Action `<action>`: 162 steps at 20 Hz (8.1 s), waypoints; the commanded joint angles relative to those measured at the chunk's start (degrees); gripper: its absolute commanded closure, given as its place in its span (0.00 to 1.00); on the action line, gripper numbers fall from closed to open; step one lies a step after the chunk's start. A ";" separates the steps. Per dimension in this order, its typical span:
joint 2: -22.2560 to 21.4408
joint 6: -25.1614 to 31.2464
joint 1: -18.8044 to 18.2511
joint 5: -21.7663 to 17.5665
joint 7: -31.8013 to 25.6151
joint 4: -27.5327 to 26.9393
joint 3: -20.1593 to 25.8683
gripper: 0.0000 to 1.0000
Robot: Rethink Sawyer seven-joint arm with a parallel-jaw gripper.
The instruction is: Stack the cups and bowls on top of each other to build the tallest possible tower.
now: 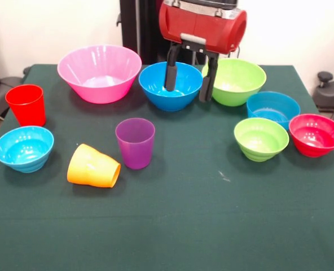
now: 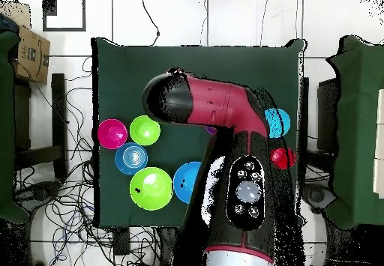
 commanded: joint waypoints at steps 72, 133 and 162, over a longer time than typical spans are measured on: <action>10.24 -1.02 4.65 -11.98 -3.56 2.15 4.32 0.00; 11.99 -2.17 8.72 -11.97 3.27 2.65 4.28 0.00; 22.17 -9.97 12.73 -10.03 5.16 -2.39 -0.33 0.00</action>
